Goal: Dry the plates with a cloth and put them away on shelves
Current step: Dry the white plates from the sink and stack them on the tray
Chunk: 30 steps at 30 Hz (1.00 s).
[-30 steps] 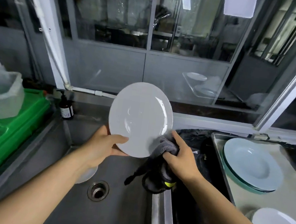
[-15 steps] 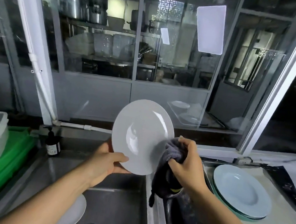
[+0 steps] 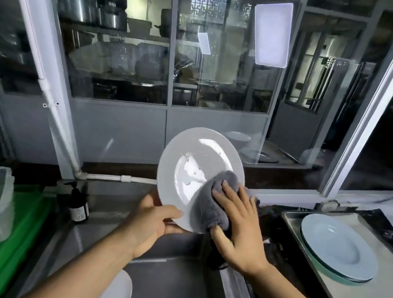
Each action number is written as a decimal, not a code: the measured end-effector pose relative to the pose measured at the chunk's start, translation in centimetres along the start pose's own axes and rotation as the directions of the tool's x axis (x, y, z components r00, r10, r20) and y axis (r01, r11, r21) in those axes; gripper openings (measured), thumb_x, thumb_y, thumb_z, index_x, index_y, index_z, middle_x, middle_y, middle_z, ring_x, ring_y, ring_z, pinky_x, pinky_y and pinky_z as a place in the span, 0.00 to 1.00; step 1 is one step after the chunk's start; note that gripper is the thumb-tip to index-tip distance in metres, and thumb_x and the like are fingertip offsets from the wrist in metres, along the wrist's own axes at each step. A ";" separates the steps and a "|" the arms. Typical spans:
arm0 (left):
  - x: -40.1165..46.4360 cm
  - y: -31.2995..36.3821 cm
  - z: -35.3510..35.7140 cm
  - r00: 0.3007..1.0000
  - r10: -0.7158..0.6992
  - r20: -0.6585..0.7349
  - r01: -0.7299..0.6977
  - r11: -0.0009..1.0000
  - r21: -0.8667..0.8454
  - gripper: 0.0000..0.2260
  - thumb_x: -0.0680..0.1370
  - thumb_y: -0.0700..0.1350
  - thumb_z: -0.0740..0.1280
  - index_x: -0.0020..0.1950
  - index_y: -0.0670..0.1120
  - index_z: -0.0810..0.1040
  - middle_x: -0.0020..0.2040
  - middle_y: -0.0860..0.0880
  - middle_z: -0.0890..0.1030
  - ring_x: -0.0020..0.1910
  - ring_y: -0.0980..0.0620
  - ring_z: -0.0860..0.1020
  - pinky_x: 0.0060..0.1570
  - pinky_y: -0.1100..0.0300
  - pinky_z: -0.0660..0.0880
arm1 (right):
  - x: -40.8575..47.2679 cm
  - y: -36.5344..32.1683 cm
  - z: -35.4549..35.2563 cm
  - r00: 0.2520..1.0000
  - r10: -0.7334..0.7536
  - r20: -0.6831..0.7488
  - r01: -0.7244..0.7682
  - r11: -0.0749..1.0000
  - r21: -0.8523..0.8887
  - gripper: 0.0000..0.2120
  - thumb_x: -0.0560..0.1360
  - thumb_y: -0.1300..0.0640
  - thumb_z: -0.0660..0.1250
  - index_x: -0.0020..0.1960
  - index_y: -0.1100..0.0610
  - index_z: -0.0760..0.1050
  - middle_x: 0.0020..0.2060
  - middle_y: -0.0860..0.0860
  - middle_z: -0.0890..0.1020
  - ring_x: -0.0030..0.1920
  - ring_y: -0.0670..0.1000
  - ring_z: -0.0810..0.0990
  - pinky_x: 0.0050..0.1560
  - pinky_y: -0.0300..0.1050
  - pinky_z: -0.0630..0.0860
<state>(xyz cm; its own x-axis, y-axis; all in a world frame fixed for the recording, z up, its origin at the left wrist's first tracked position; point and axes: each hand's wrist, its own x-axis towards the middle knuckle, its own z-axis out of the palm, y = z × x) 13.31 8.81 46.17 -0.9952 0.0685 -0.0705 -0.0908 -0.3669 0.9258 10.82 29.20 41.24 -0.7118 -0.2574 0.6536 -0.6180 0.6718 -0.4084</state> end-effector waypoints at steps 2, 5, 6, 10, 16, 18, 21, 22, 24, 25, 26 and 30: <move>-0.2 0.3 -1.1 1.000 0.004 0.026 -0.005 1.000 0.022 0.22 0.74 0.23 0.61 0.58 0.46 0.78 0.52 0.39 0.83 0.50 0.37 0.82 0.46 0.38 0.80 | -0.9 -0.7 1.0 0.997 -0.041 0.065 0.040 0.999 0.020 0.29 0.77 0.40 0.58 0.75 0.49 0.65 0.77 0.48 0.60 0.79 0.56 0.52 0.75 0.64 0.51; -0.6 0.3 -2.5 0.997 0.001 0.081 -0.004 0.999 0.036 0.21 0.74 0.24 0.61 0.57 0.46 0.80 0.53 0.38 0.83 0.50 0.36 0.82 0.51 0.33 0.77 | -1.4 -2.1 2.6 0.998 -0.022 0.063 0.023 1.000 -0.013 0.26 0.80 0.39 0.54 0.75 0.47 0.64 0.78 0.49 0.58 0.79 0.56 0.50 0.75 0.66 0.51; -0.7 0.3 -2.8 0.995 -0.004 0.099 0.001 1.000 0.030 0.22 0.74 0.24 0.61 0.55 0.46 0.82 0.52 0.38 0.83 0.50 0.37 0.82 0.51 0.33 0.77 | -1.2 -2.7 3.0 0.999 -0.026 0.039 0.027 0.998 -0.047 0.25 0.81 0.40 0.54 0.75 0.46 0.65 0.78 0.49 0.59 0.79 0.57 0.51 0.75 0.66 0.52; -1.0 0.6 -4.1 0.986 -0.023 0.168 0.015 0.998 0.054 0.18 0.67 0.29 0.66 0.51 0.46 0.85 0.52 0.35 0.83 0.49 0.38 0.82 0.53 0.33 0.76 | 0.6 -5.5 4.8 0.989 -0.140 -0.051 0.130 0.978 -0.163 0.19 0.82 0.48 0.57 0.69 0.51 0.73 0.74 0.55 0.67 0.75 0.62 0.60 0.75 0.60 0.57; -1.2 1.4 -5.8 0.977 -0.034 0.212 0.020 0.997 0.068 0.22 0.65 0.30 0.66 0.59 0.38 0.78 0.52 0.34 0.82 0.52 0.36 0.82 0.48 0.39 0.79 | 4.4 -5.8 4.2 0.979 -0.170 -0.110 0.145 0.967 -0.211 0.26 0.80 0.42 0.58 0.68 0.59 0.73 0.71 0.53 0.72 0.74 0.59 0.65 0.72 0.64 0.61; -1.4 1.8 -6.4 0.977 -0.010 0.215 -0.009 0.996 0.086 0.23 0.64 0.31 0.67 0.59 0.39 0.78 0.52 0.36 0.83 0.51 0.38 0.83 0.46 0.41 0.80 | 4.8 -5.6 3.9 0.978 -0.066 -0.198 0.015 0.969 -0.248 0.27 0.78 0.37 0.57 0.65 0.56 0.74 0.72 0.50 0.71 0.75 0.58 0.63 0.72 0.68 0.56; -1.4 2.4 -7.1 0.978 0.027 0.206 -0.044 0.996 0.078 0.23 0.64 0.31 0.66 0.58 0.40 0.79 0.52 0.37 0.83 0.51 0.37 0.82 0.44 0.43 0.80 | 4.0 -6.0 4.0 0.967 0.052 -0.250 -0.087 0.988 -0.131 0.26 0.75 0.37 0.61 0.66 0.52 0.74 0.75 0.49 0.66 0.78 0.56 0.57 0.72 0.68 0.55; -1.5 2.6 -7.3 0.980 0.033 0.197 -0.045 0.997 0.057 0.23 0.64 0.31 0.66 0.58 0.40 0.79 0.51 0.37 0.83 0.50 0.37 0.82 0.43 0.42 0.80 | 3.3 -6.2 4.1 0.973 0.034 -0.230 -0.055 0.995 -0.087 0.26 0.75 0.39 0.62 0.68 0.52 0.74 0.76 0.50 0.64 0.78 0.55 0.56 0.73 0.67 0.55; -1.4 2.9 -7.5 0.984 0.046 0.172 -0.050 0.999 0.016 0.20 0.63 0.30 0.66 0.52 0.41 0.82 0.49 0.36 0.83 0.47 0.38 0.83 0.40 0.44 0.80 | 1.8 -6.4 4.3 0.988 -0.061 -0.141 0.059 0.998 -0.021 0.27 0.74 0.43 0.64 0.71 0.53 0.71 0.77 0.51 0.62 0.78 0.55 0.55 0.74 0.66 0.54; -1.4 3.1 -7.6 0.985 0.052 0.162 -0.054 0.999 0.006 0.18 0.63 0.30 0.65 0.49 0.41 0.84 0.48 0.36 0.84 0.45 0.39 0.83 0.39 0.45 0.80 | 1.1 -6.5 4.5 0.990 -0.121 -0.075 0.121 0.993 -0.007 0.29 0.73 0.46 0.64 0.72 0.54 0.70 0.77 0.52 0.61 0.78 0.56 0.54 0.75 0.66 0.52; -1.5 3.2 -7.8 0.986 0.055 0.160 -0.056 0.998 0.003 0.17 0.63 0.30 0.65 0.47 0.42 0.85 0.48 0.36 0.84 0.45 0.40 0.83 0.40 0.44 0.80 | 0.7 -6.7 4.7 0.984 -0.176 -0.013 0.176 0.984 -0.011 0.30 0.72 0.48 0.64 0.72 0.56 0.69 0.78 0.53 0.60 0.78 0.57 0.53 0.74 0.66 0.52; -1.9 3.7 -7.9 0.982 0.033 0.188 -0.038 0.999 0.021 0.18 0.66 0.26 0.66 0.50 0.42 0.84 0.50 0.34 0.82 0.48 0.38 0.82 0.43 0.43 0.80 | 1.7 -8.1 5.7 0.961 -0.278 0.005 0.278 0.958 -0.070 0.25 0.73 0.55 0.63 0.69 0.59 0.72 0.75 0.56 0.65 0.77 0.60 0.58 0.72 0.65 0.61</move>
<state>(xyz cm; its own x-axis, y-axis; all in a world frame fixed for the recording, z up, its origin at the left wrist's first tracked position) 14.54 -0.02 46.79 -0.9727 0.2298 0.0312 -0.0526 -0.3497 0.9354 12.69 19.34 42.04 -0.5135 -0.4372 0.7384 -0.7665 0.6206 -0.1655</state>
